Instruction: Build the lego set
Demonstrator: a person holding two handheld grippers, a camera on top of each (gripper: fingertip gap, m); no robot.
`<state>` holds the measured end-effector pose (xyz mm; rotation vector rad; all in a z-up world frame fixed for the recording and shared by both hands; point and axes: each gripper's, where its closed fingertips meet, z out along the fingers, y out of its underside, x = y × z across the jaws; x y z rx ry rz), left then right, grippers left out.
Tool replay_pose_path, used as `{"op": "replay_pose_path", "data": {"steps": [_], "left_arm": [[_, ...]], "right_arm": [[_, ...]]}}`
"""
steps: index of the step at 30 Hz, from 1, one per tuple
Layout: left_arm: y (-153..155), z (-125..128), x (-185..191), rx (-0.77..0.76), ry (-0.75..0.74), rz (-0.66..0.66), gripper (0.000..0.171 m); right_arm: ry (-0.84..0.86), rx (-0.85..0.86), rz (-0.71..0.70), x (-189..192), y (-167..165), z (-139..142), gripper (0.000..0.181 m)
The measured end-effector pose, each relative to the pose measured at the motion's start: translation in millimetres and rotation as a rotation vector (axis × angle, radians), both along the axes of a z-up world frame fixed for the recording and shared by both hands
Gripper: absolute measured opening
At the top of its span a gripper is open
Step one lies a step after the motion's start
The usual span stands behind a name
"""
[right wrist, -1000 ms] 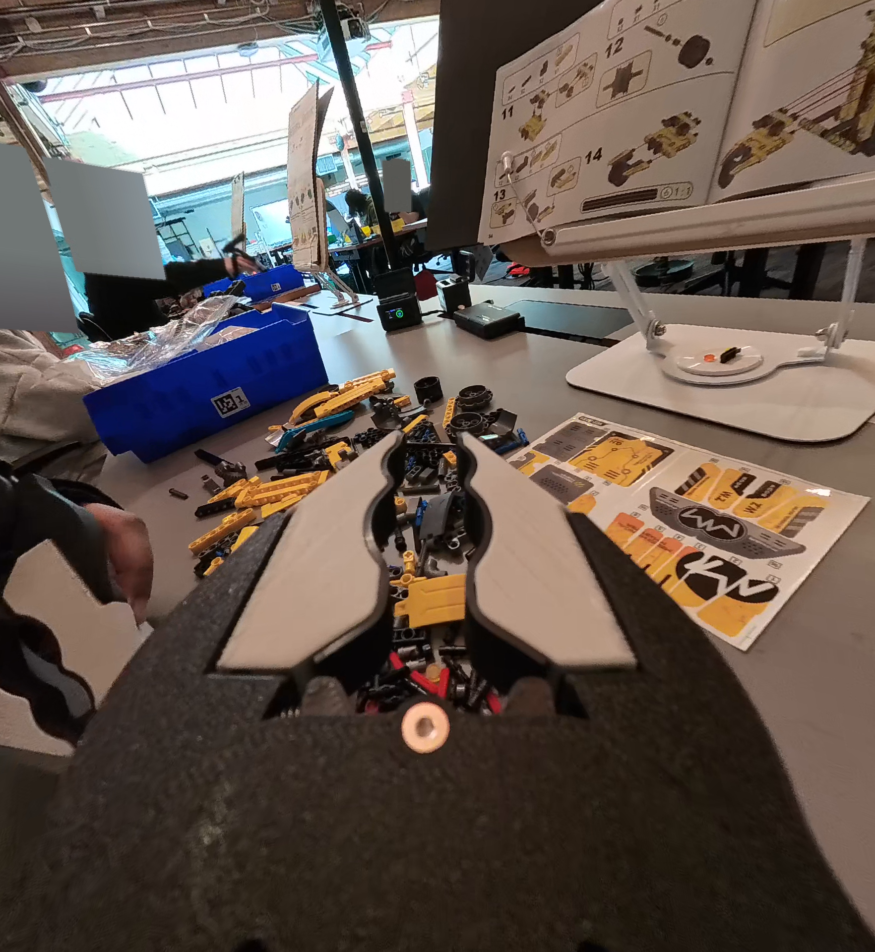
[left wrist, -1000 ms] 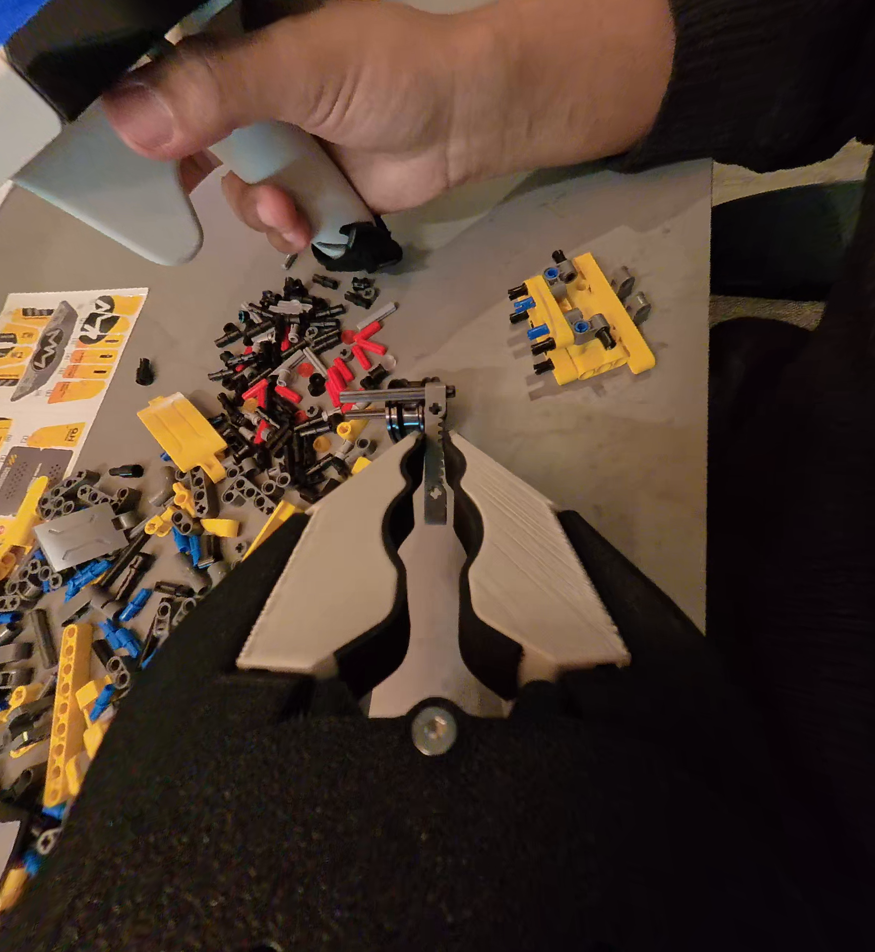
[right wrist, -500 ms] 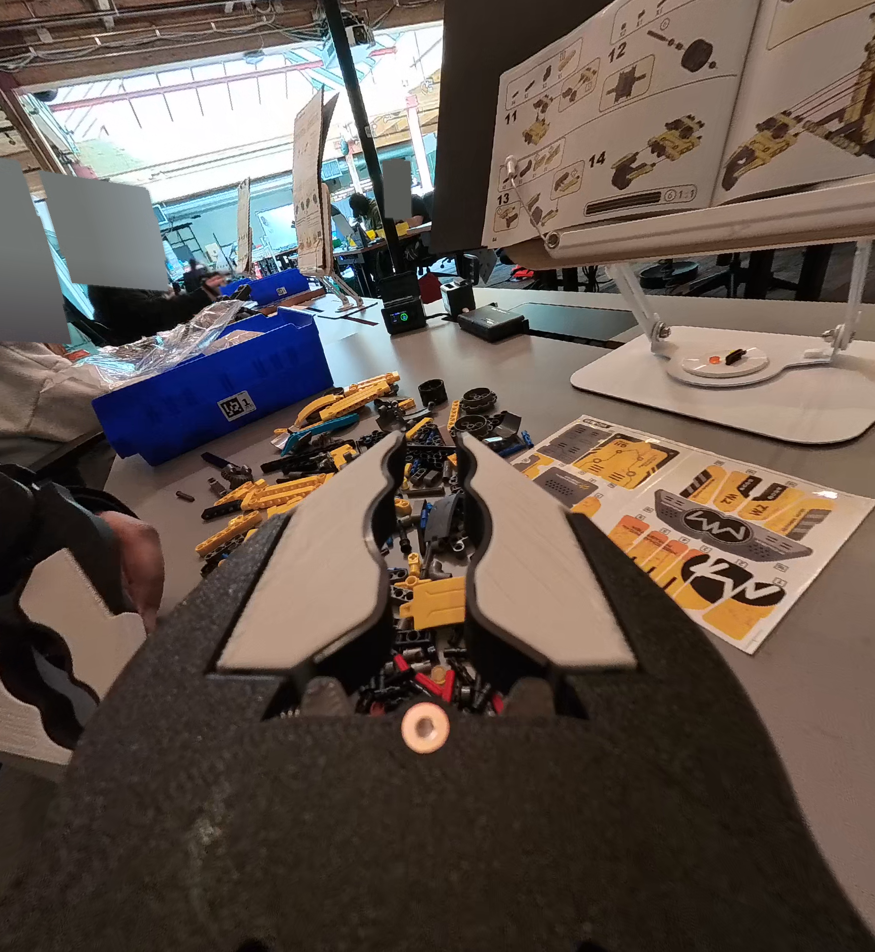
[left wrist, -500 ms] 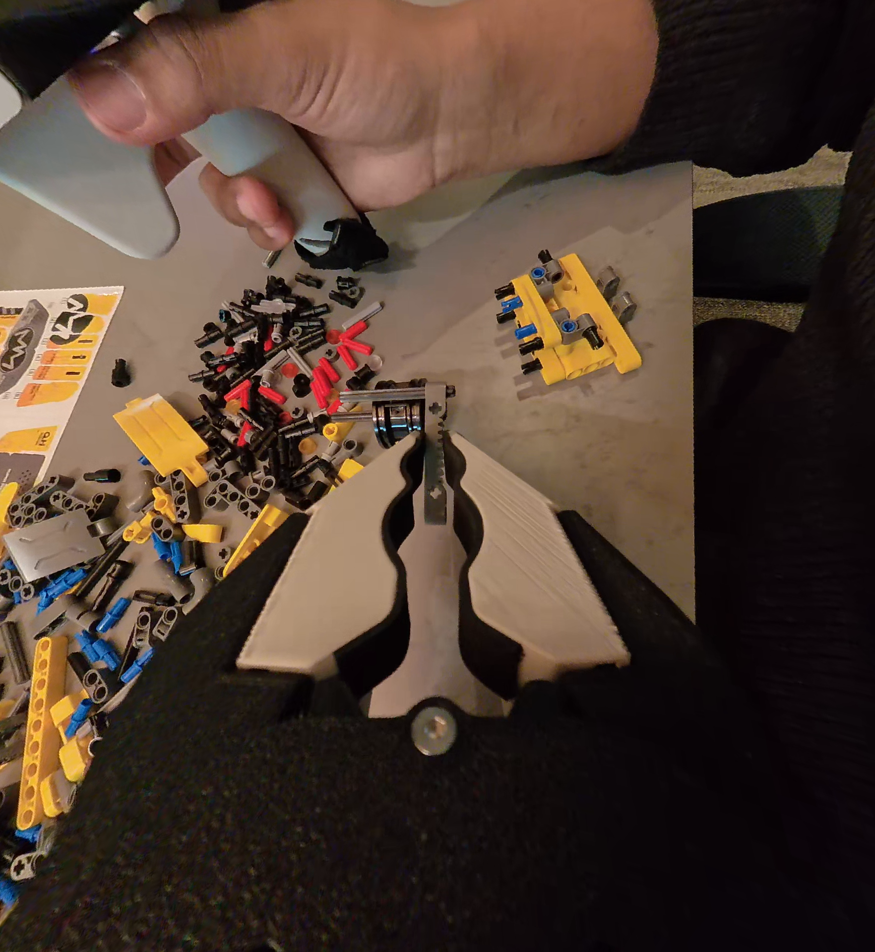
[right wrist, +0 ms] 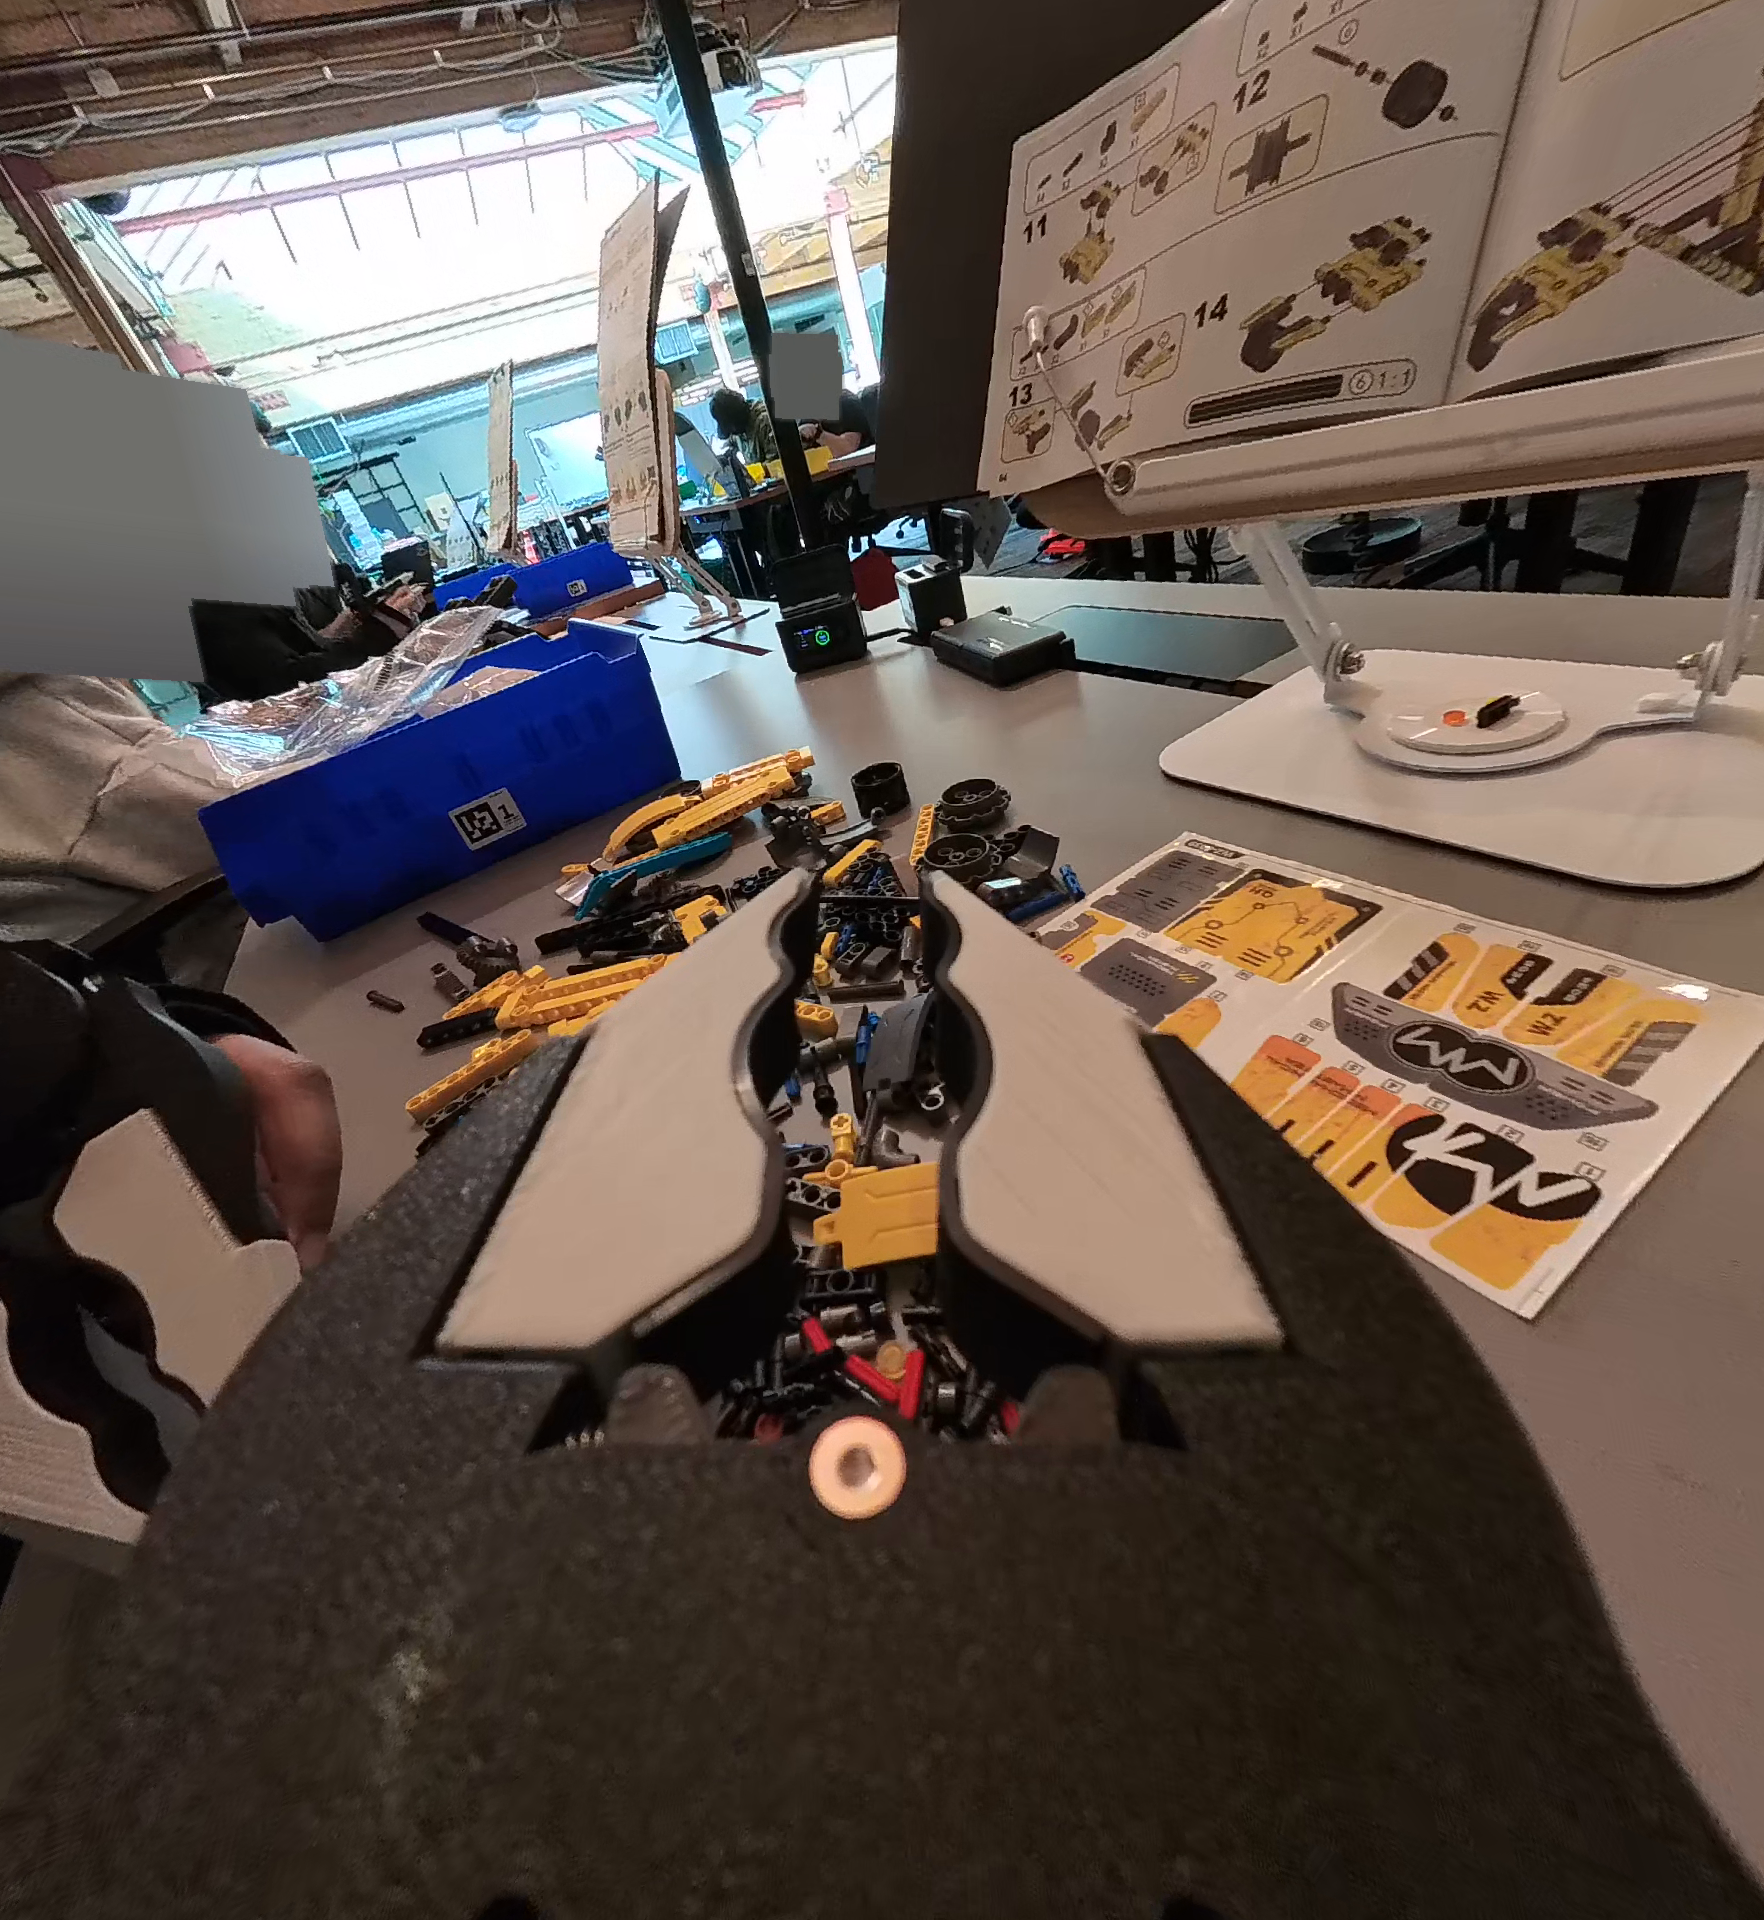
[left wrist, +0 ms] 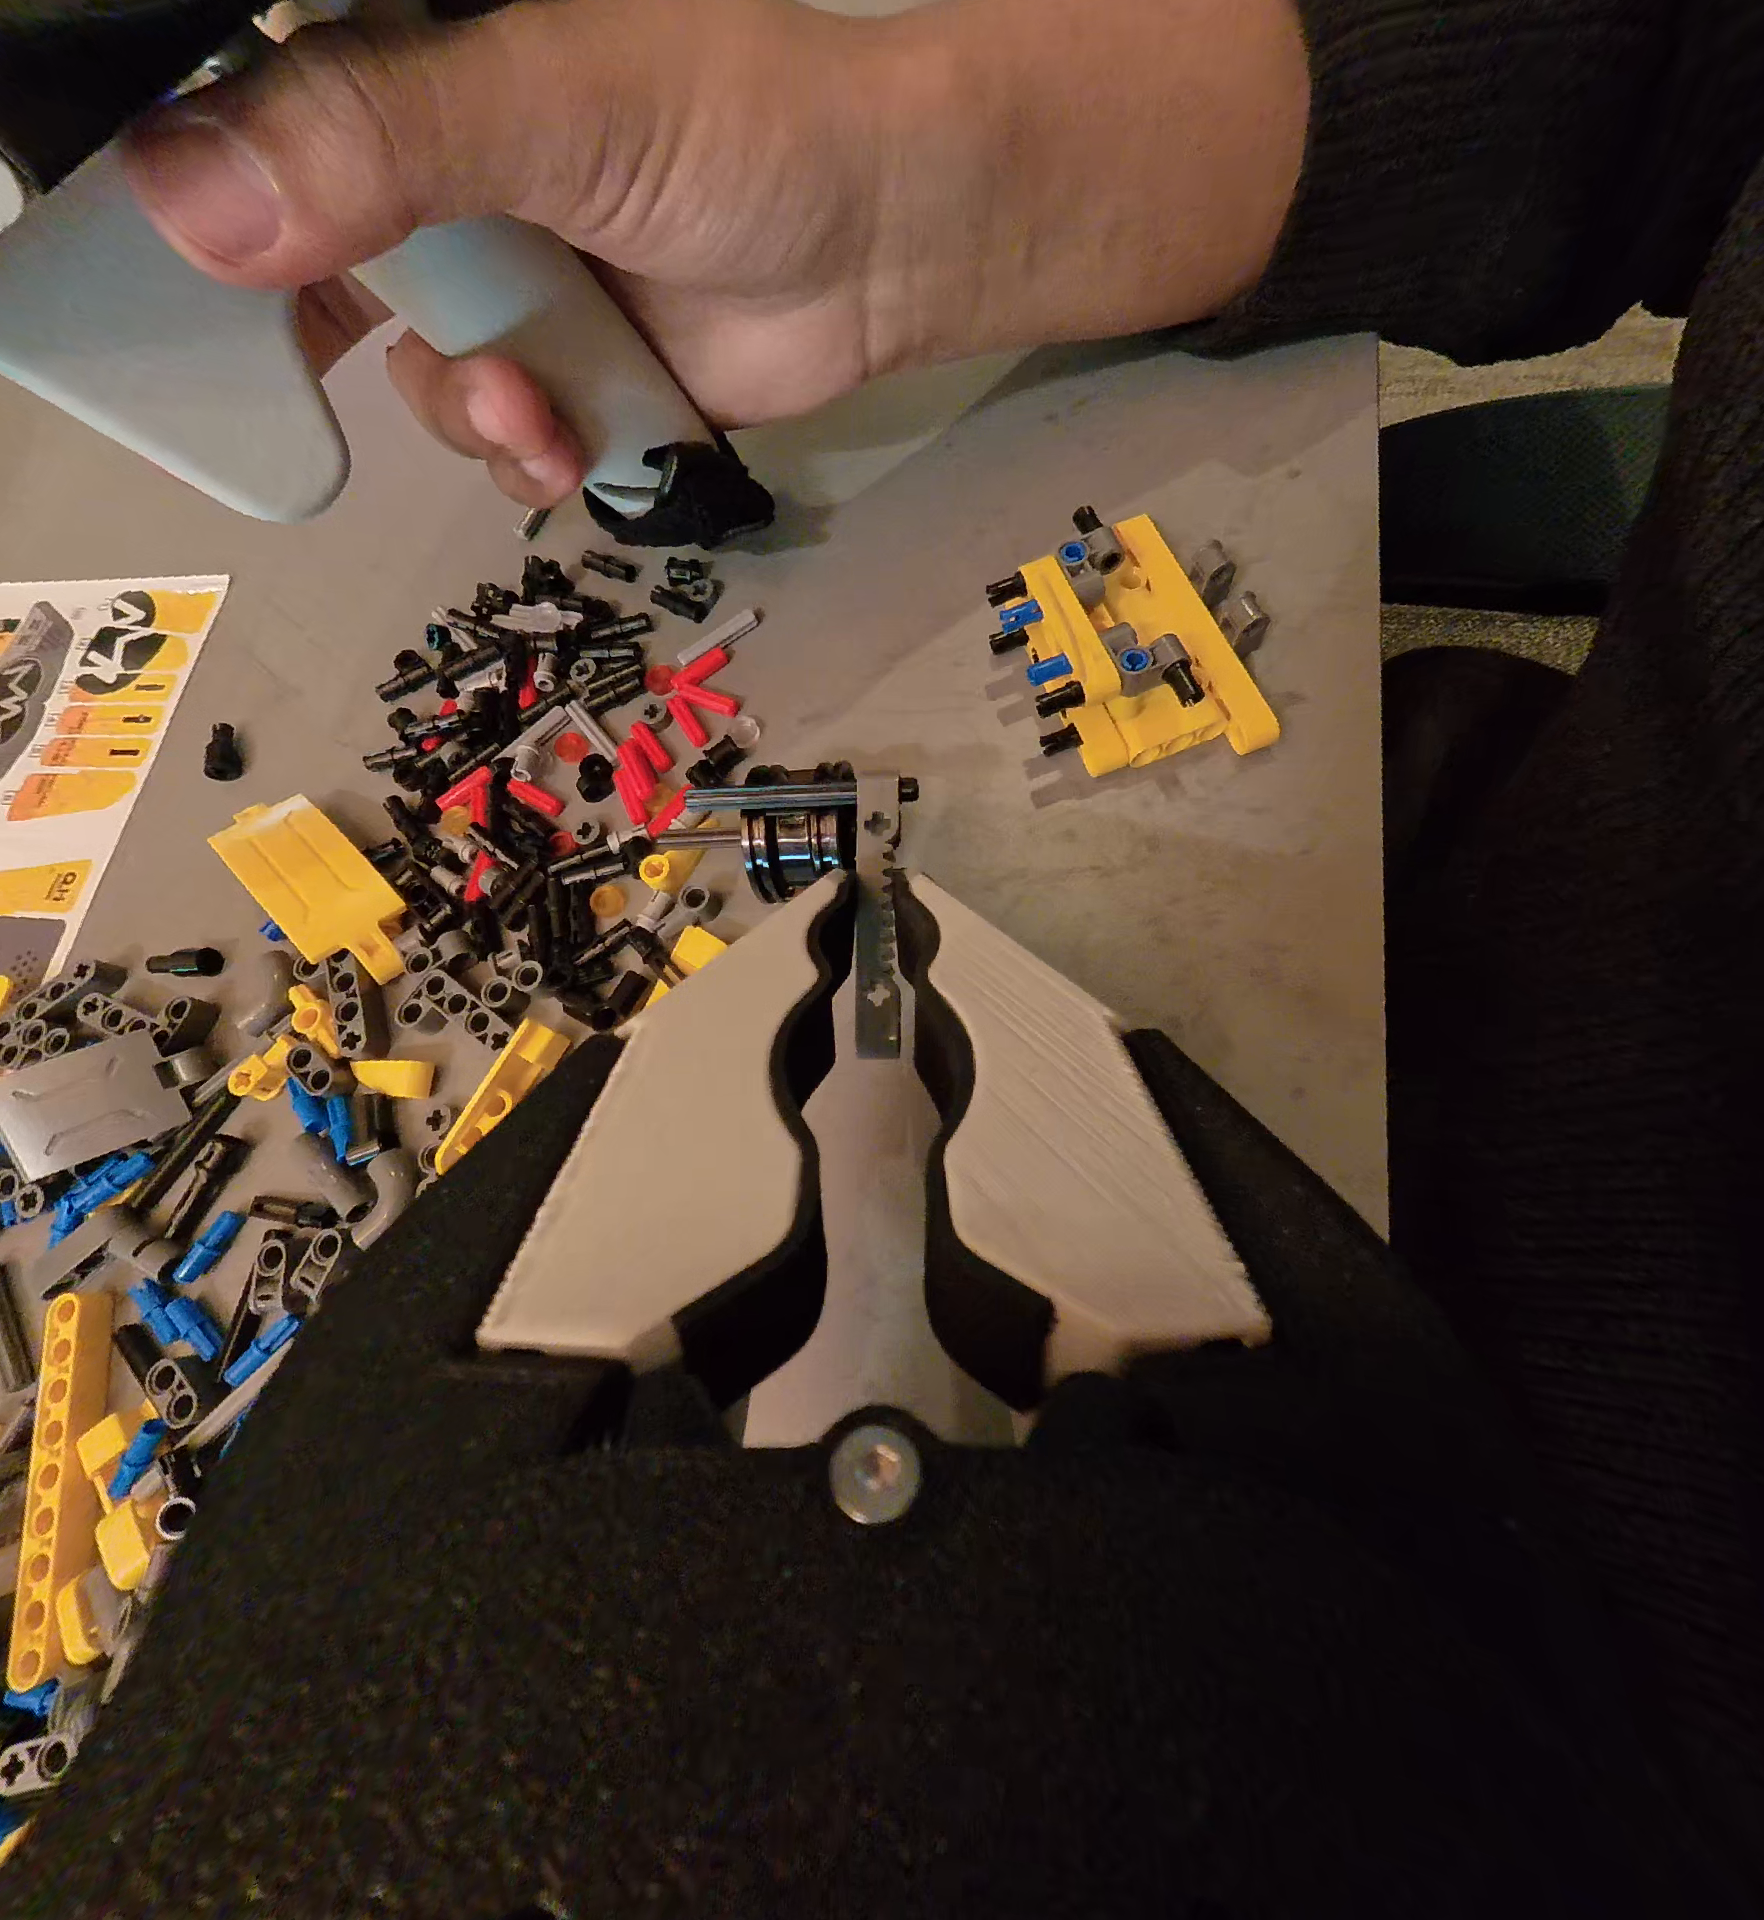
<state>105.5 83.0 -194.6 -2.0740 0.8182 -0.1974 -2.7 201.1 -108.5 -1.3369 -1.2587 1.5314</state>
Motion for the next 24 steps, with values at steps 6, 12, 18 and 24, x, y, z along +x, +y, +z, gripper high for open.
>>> {"op": "replay_pose_path", "data": {"steps": [6, 12, 18, 24], "left_arm": [[0.3, 0.0, 0.1, 0.002, 0.002, -0.001, 0.006], [0.5, -0.2, 0.0, 0.004, 0.008, 0.001, 0.006], [5.6, 12.2, -11.4, 0.051, -0.018, 0.047, 0.006], [5.0, 6.3, -66.9, -0.063, -0.088, 0.160, 0.006]], "right_arm": [[0.001, -0.001, 0.000, 0.0, 0.2, 0.3, 0.018], [0.001, -0.003, 0.002, -0.1, -0.5, 0.4, 0.018], [0.000, -0.013, 0.012, -0.2, -2.3, 0.1, 0.018], [-0.009, -0.024, 0.031, -1.2, -7.5, -2.3, 0.019]]}}
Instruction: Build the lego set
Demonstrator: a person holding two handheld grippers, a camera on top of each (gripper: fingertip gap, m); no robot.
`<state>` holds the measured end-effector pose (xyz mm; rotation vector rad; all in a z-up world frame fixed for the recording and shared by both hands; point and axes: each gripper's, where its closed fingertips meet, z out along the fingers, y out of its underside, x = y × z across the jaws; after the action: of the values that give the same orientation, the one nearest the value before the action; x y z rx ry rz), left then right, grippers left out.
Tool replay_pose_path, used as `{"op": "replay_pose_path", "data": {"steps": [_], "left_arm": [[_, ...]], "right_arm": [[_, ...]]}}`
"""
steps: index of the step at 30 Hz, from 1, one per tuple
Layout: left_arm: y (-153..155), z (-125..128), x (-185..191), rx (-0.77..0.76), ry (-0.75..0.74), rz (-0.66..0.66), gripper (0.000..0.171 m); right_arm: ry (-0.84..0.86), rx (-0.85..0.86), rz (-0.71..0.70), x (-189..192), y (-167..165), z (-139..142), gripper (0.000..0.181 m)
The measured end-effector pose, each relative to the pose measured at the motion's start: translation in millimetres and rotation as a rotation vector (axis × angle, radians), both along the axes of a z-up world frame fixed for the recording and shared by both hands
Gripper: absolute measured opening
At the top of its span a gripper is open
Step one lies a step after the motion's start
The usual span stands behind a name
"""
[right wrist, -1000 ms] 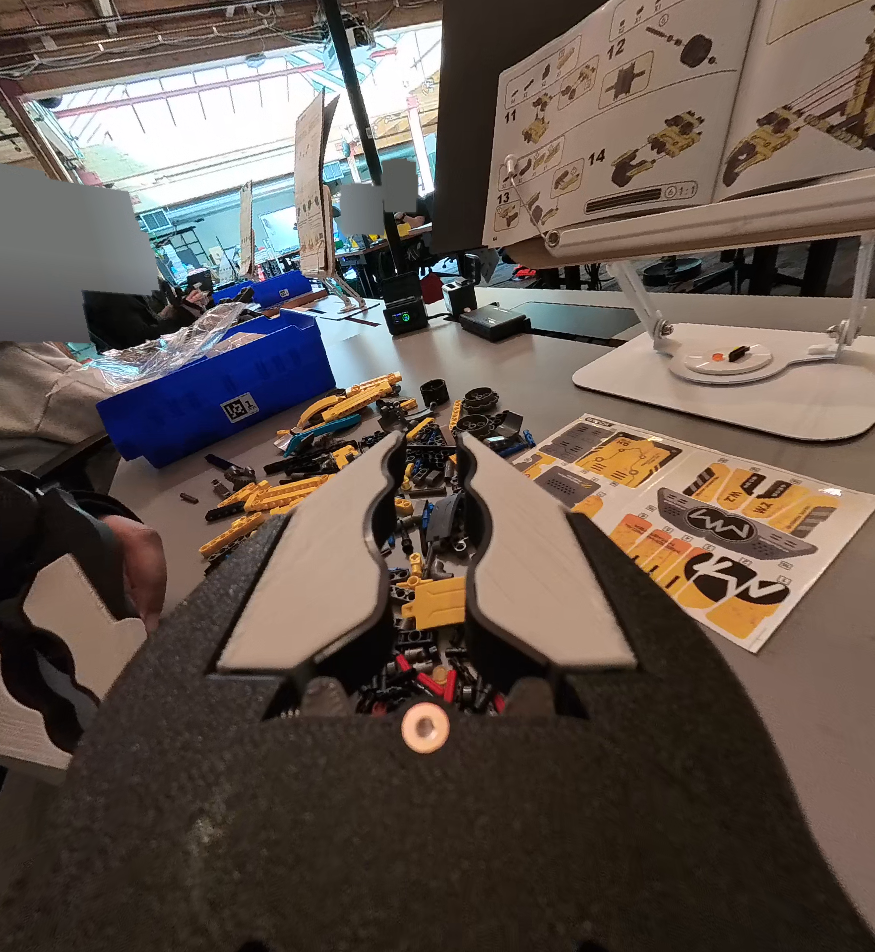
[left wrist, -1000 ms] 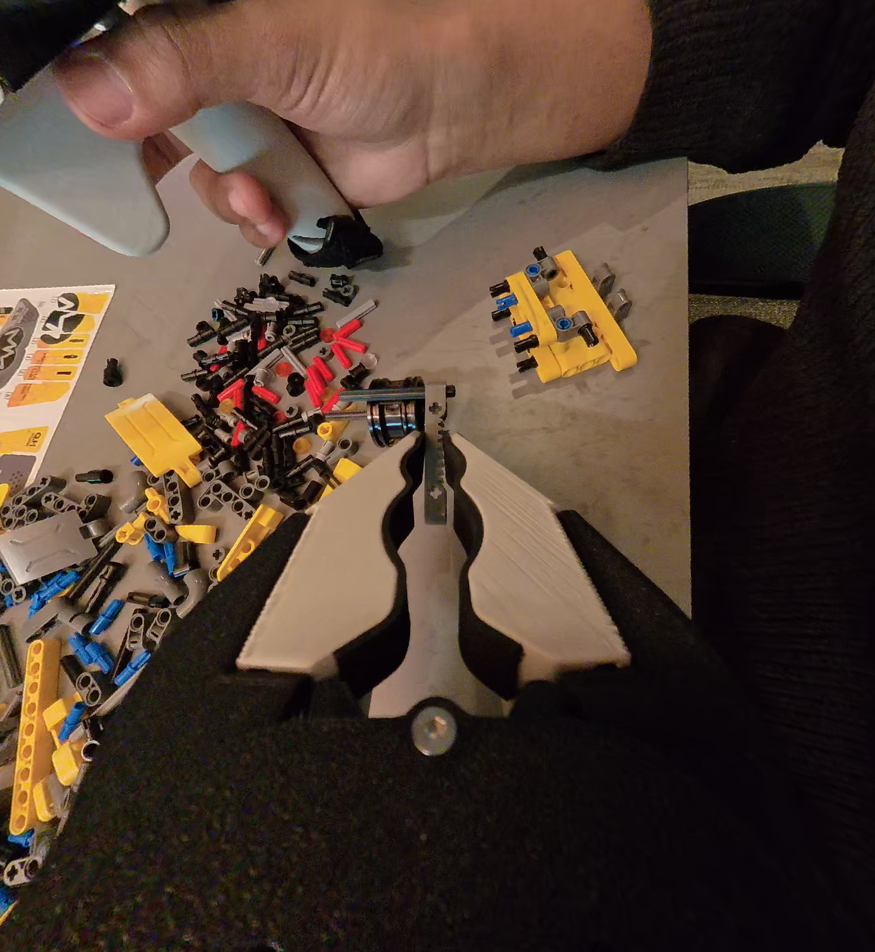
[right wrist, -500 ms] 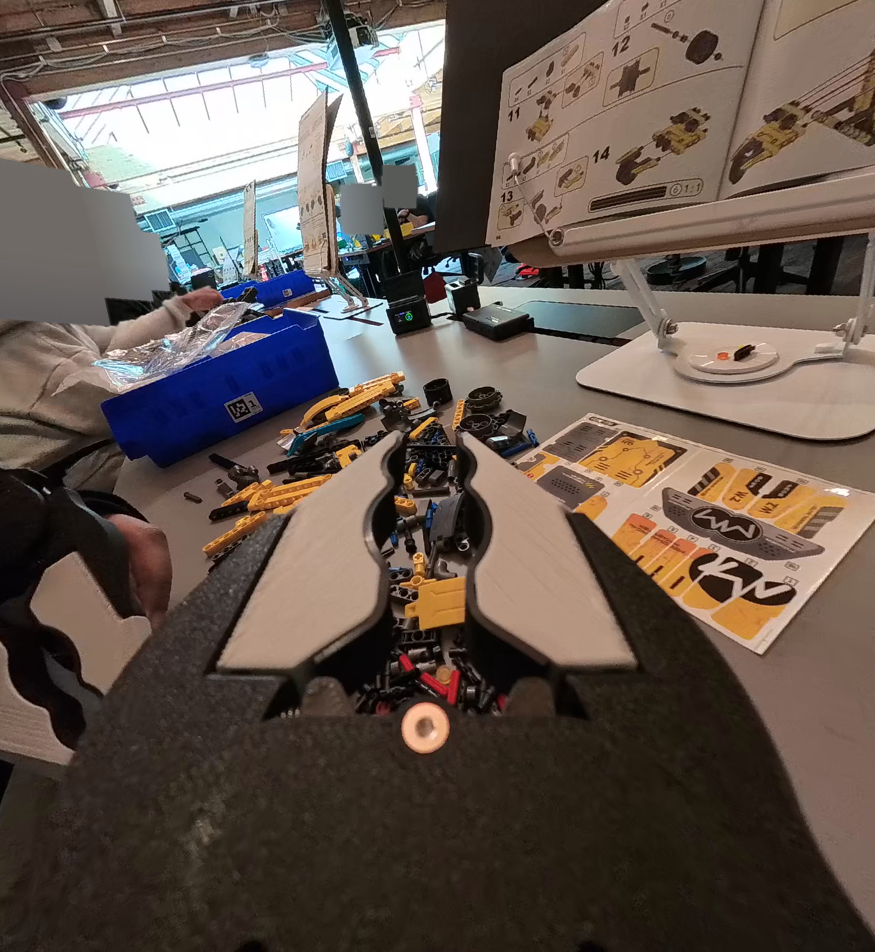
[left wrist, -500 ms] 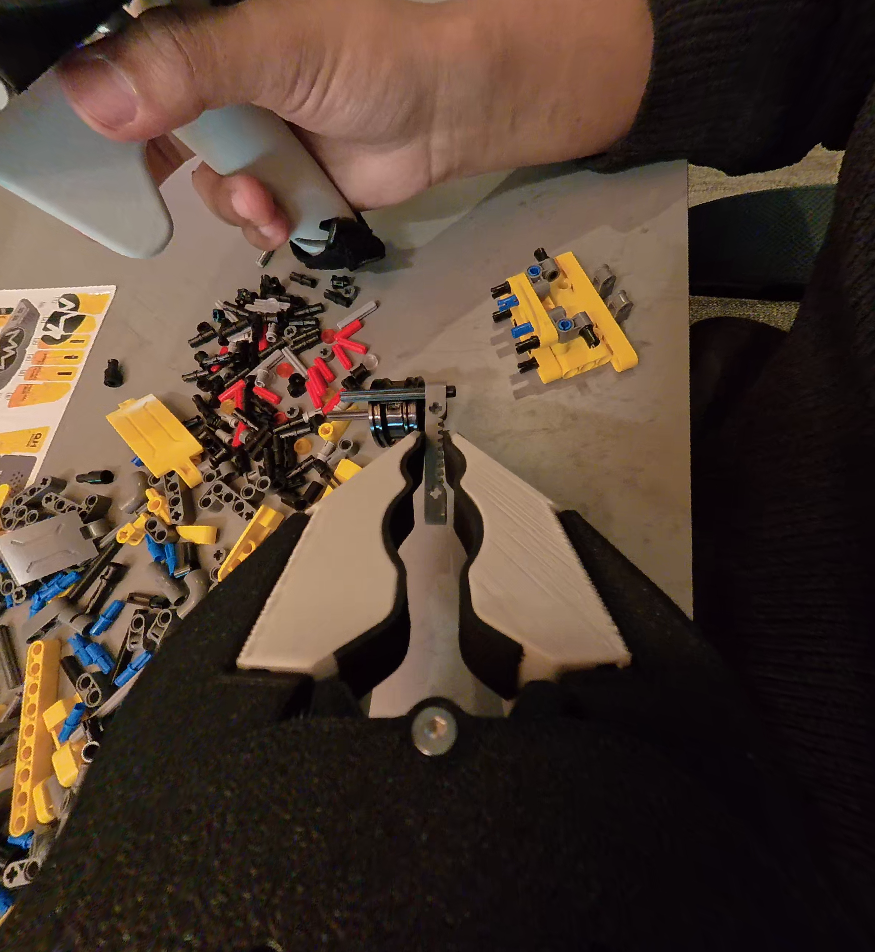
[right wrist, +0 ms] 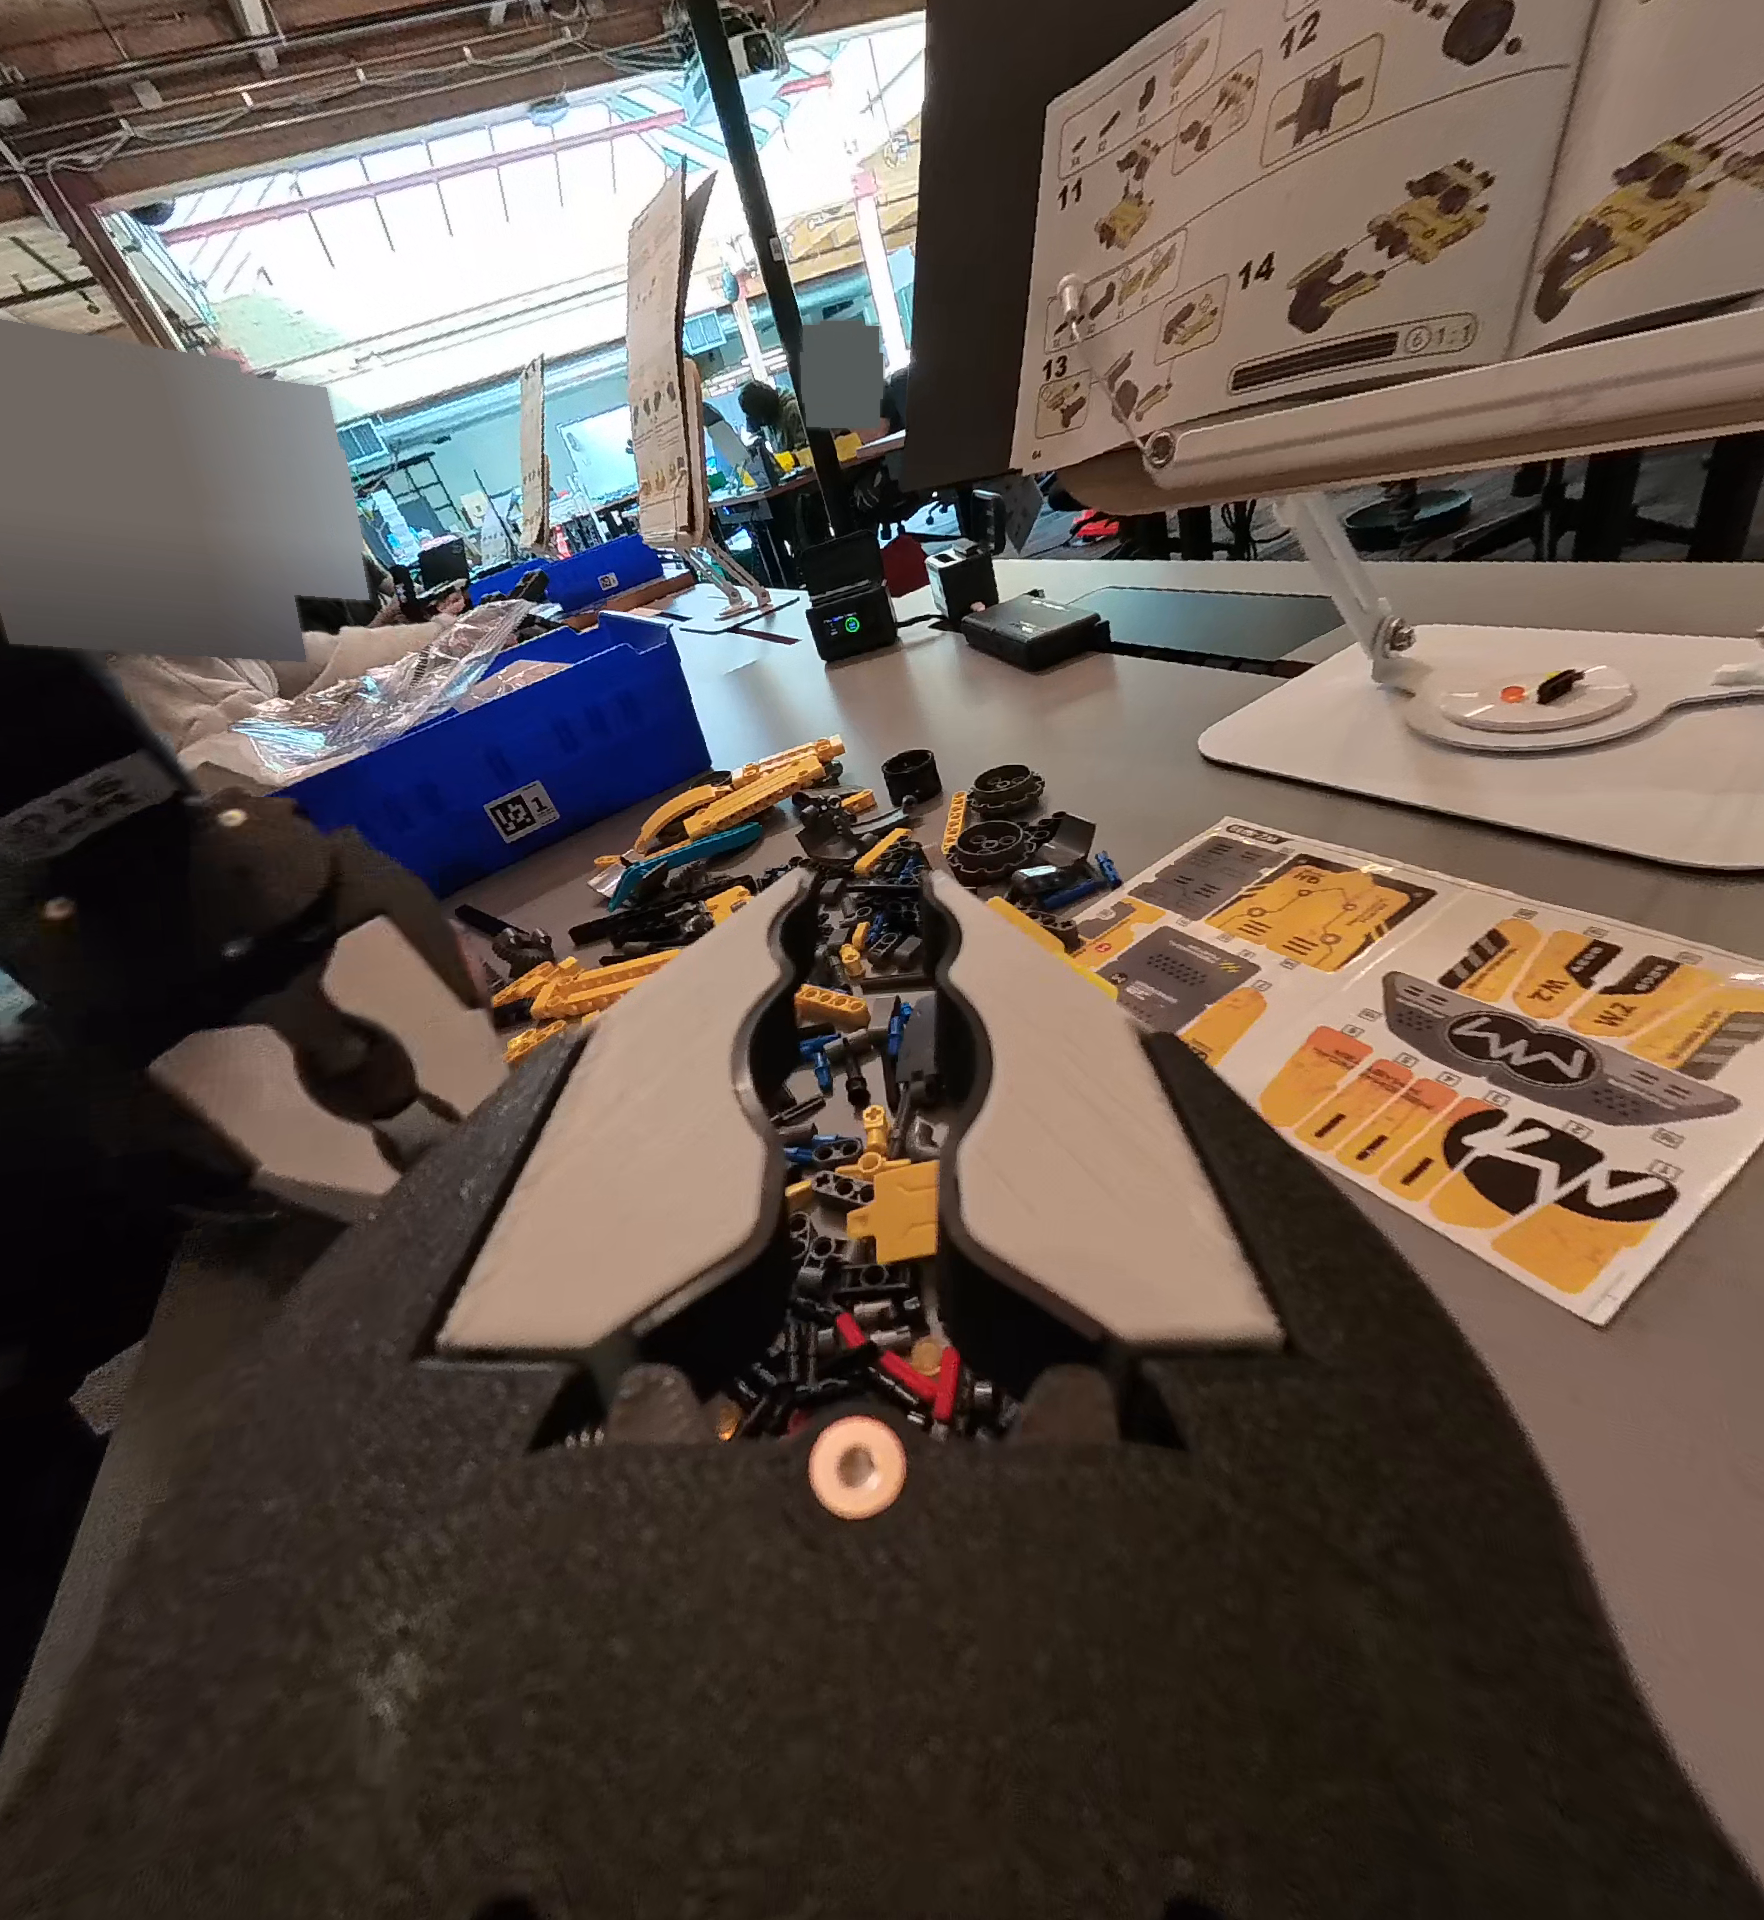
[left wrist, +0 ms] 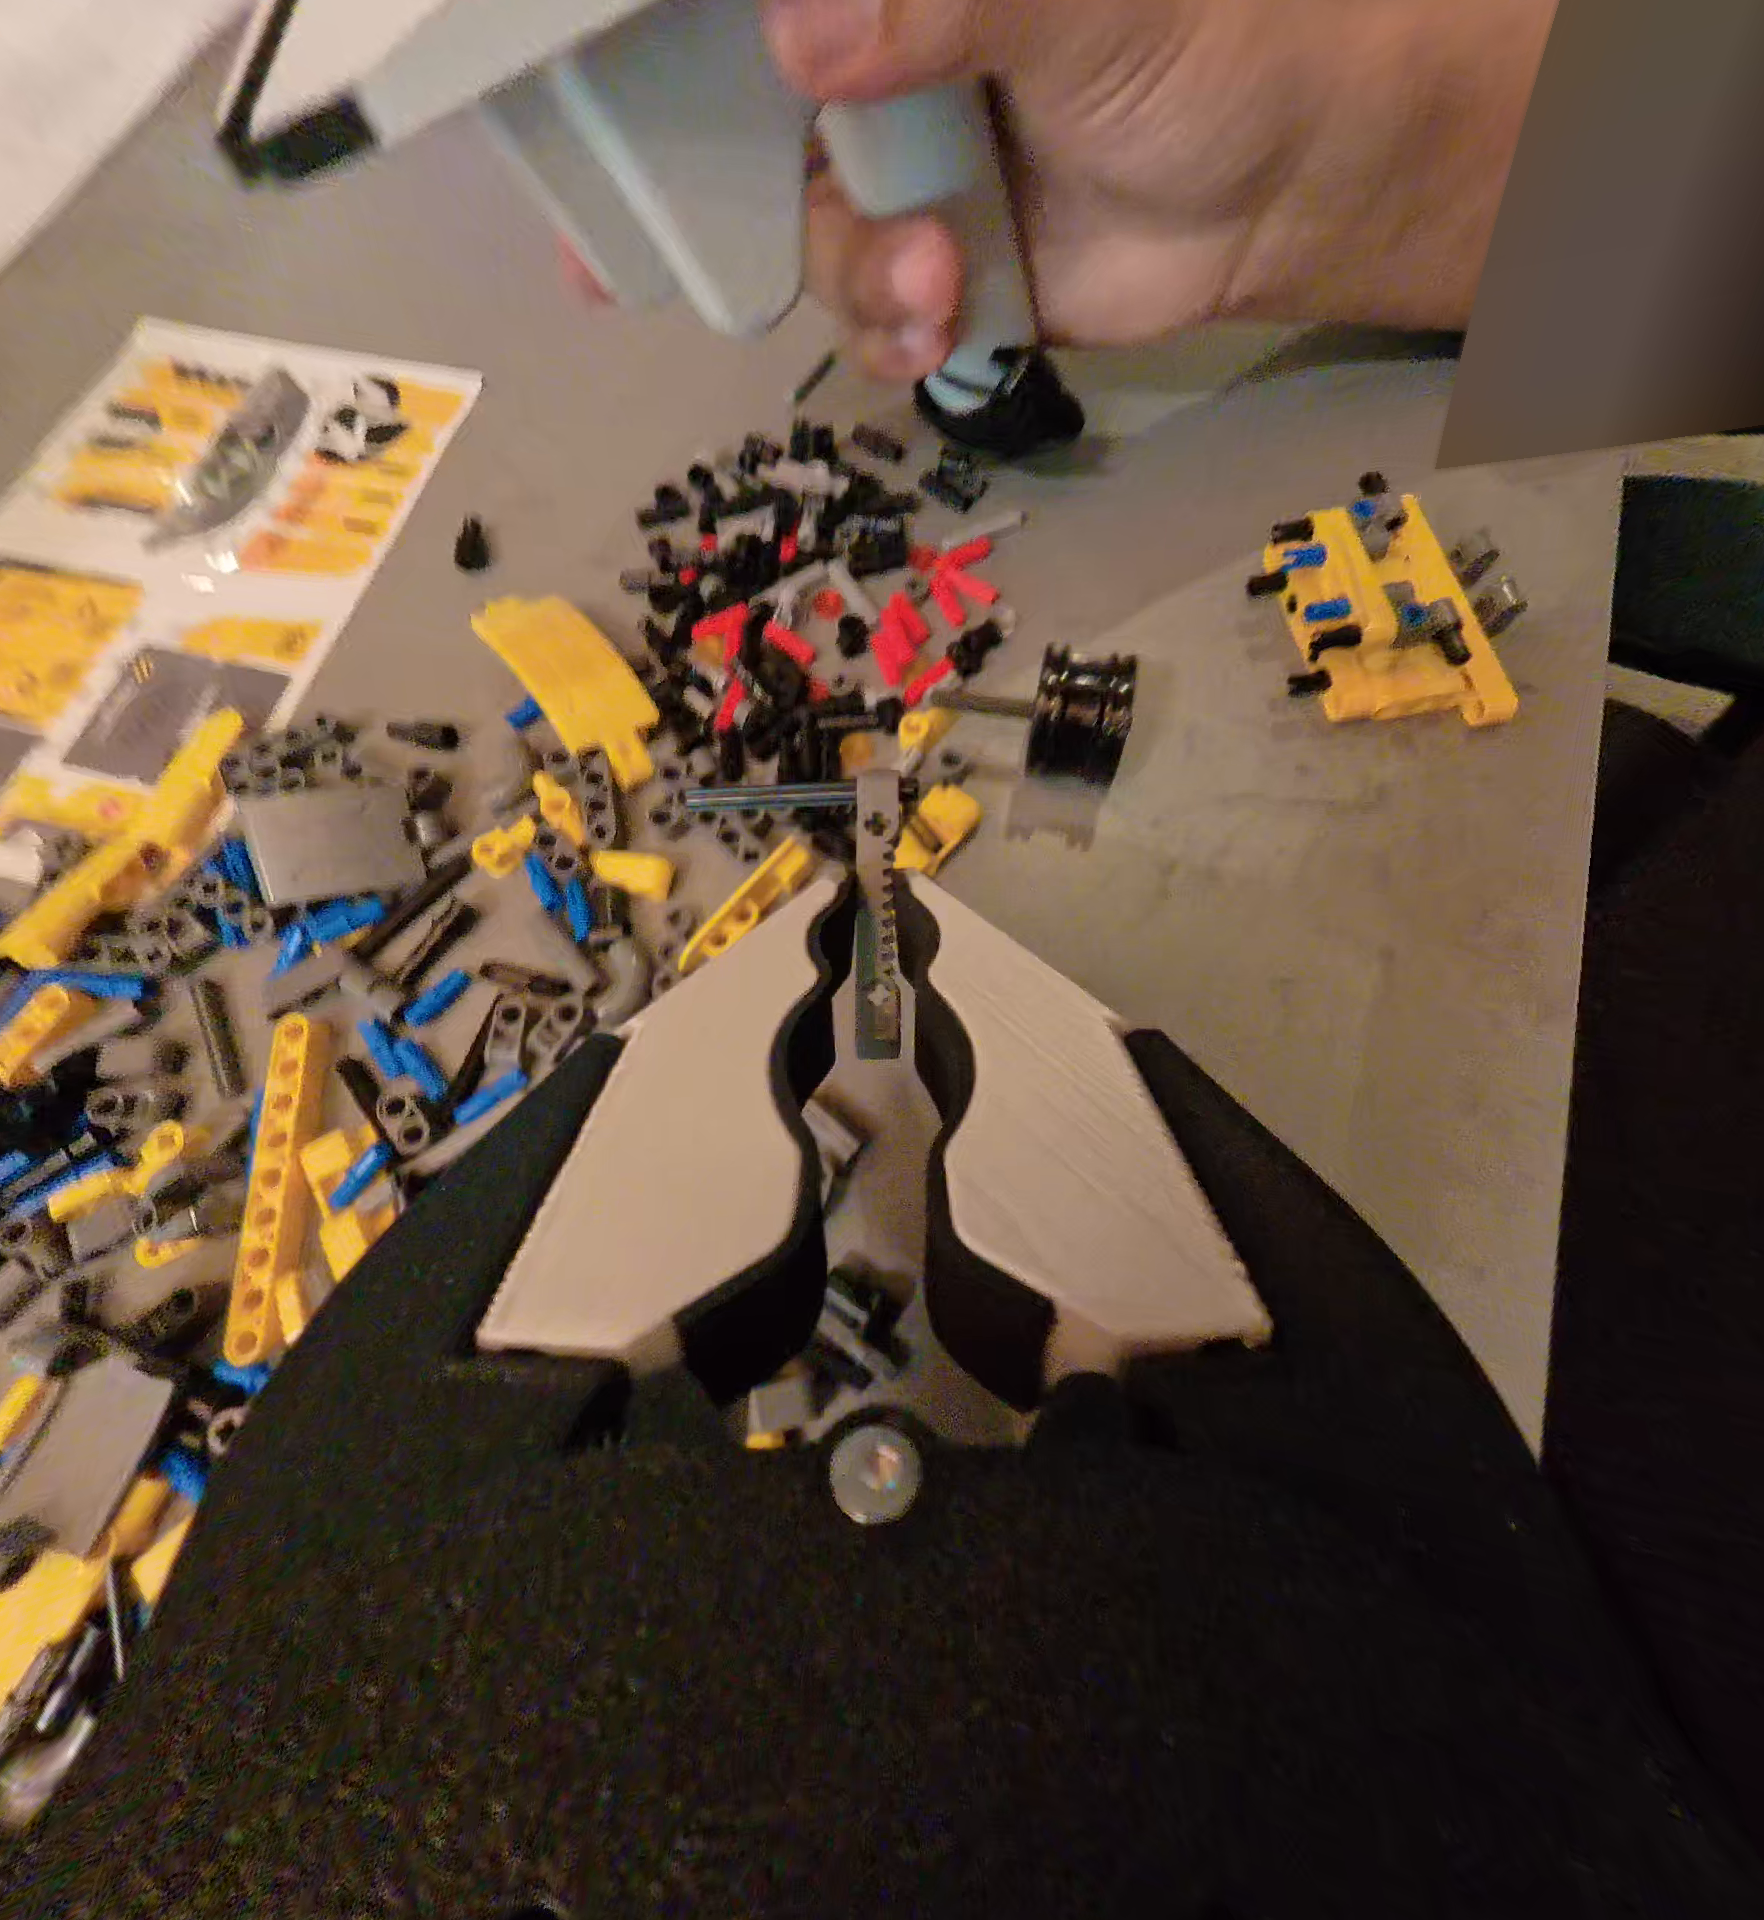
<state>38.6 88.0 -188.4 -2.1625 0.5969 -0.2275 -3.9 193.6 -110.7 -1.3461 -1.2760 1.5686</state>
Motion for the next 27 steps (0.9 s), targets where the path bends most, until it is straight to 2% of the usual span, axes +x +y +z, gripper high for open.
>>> {"op": "replay_pose_path", "data": {"steps": [3, 10, 13, 17, 23, 27], "left_arm": [[-3.5, -5.3, -18.4, -0.045, -0.021, 0.032, 0.006], [-0.1, -3.5, -65.3, -0.020, 0.018, 0.175, 0.007], [1.0, 9.0, -84.7, 0.033, -0.028, 0.237, 0.024], [-4.3, 27.3, -124.6, 0.113, -0.092, 0.341, 0.024], [-25.3, 39.2, -188.9, 0.206, -0.129, 0.494, 0.024], [-32.5, 42.1, -196.7, 0.225, -0.219, 0.512, 0.024]], "right_arm": [[0.000, 0.005, -0.002, 0.2, 0.5, 0.2, 0.019], [0.001, -0.017, 0.002, 0.5, 1.2, 0.9, 0.019], [0.001, -0.028, 0.013, 0.9, -1.3, 1.8, 0.019], [0.016, -0.015, 0.012, 3.7, -2.4, 8.4, 0.019], [0.037, 0.110, -0.027, 10.2, -0.6, 18.7, 0.019], [0.041, 0.206, -0.054, 12.2, -0.9, 20.7, 0.018]]}}
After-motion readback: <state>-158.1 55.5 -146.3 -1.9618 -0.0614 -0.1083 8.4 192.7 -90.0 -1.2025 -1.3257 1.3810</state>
